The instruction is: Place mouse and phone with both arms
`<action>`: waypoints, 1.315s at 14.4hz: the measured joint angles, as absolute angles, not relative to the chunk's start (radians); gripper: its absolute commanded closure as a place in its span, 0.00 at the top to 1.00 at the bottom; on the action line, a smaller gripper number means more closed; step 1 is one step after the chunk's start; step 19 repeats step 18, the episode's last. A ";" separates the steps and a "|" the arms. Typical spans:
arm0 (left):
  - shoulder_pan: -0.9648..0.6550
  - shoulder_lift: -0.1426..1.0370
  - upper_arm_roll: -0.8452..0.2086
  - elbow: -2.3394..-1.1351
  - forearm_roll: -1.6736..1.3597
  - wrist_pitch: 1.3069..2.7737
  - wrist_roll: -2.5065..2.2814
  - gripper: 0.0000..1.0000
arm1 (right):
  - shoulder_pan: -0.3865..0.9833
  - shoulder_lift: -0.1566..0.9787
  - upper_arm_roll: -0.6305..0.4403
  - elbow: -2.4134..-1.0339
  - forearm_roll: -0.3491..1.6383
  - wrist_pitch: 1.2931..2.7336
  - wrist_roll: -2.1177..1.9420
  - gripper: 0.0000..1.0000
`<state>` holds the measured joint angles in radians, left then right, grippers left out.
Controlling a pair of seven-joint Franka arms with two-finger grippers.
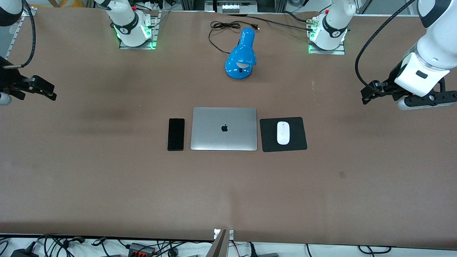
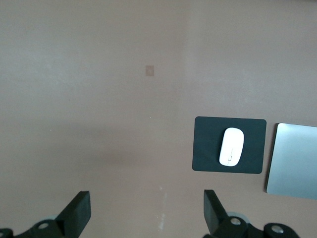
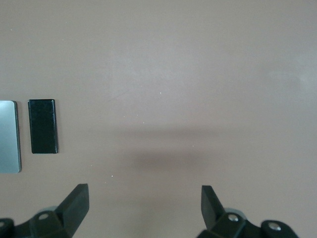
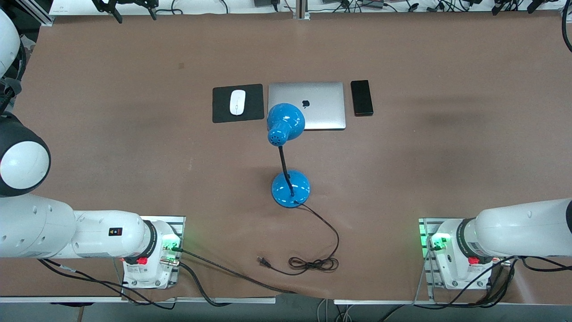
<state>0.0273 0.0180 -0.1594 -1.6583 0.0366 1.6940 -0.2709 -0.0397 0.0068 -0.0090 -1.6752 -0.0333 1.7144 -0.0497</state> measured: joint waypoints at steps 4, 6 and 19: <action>0.027 0.018 -0.159 -1.658 0.037 1.695 -0.271 1.00 | -0.037 0.006 -0.004 -1.675 -0.033 1.723 -0.050 1.00; 0.027 0.018 -0.159 -1.658 0.037 1.695 -0.271 1.00 | -0.037 0.006 -0.004 -1.675 -0.033 1.723 -0.050 1.00; 0.027 0.018 -0.159 -1.658 0.037 1.695 -0.270 1.00 | -0.038 -0.012 -0.008 -1.675 -0.032 1.695 -0.049 1.00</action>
